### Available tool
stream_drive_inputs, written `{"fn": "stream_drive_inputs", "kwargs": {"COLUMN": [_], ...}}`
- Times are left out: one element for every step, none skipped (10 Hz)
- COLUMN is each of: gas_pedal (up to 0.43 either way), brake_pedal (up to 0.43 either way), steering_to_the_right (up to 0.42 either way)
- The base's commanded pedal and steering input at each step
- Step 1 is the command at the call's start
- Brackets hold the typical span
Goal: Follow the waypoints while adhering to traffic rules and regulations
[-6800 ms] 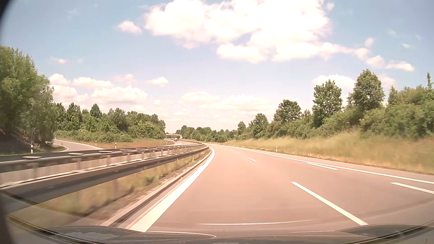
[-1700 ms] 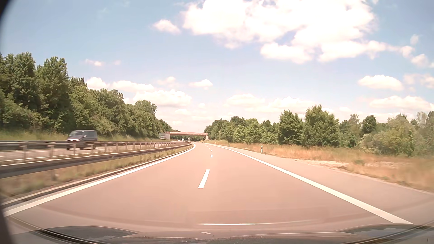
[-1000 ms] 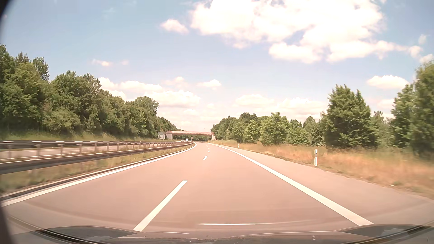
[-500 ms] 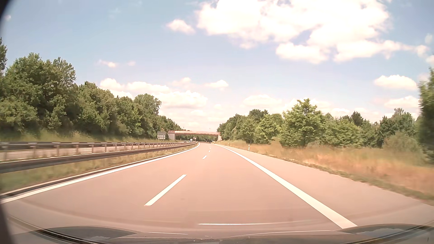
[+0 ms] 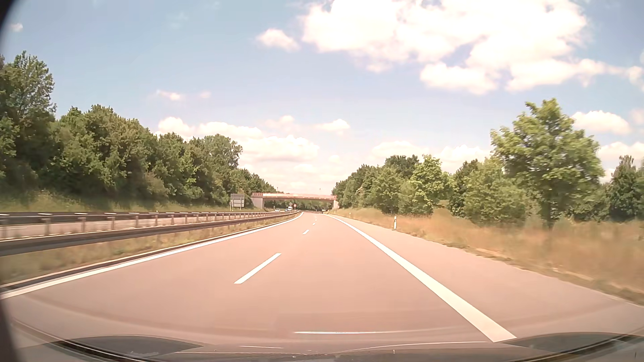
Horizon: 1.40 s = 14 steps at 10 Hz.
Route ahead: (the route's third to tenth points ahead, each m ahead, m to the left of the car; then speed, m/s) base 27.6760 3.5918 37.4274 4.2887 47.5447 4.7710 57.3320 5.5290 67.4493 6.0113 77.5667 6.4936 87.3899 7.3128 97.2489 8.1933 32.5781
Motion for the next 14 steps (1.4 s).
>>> {"fn": "stream_drive_inputs", "kwargs": {"gas_pedal": [0.331, 0.319, 0.287, 0.28, 0.26, 0.248, 0.248, 0.248, 0.248, 0.248, 0.248, 0.248, 0.248, 0.248], "brake_pedal": [0.012, 0.012, 0.012, 0.012, 0.012, 0.012, 0.012, 0.012, 0.012, 0.012, 0.012, 0.012, 0.012, 0.006], "steering_to_the_right": [-0.01, -0.01, -0.01, -0.009, -0.009, -0.01, -0.009, -0.007, -0.007, -0.007, -0.006, -0.006, -0.007, -0.006]}}
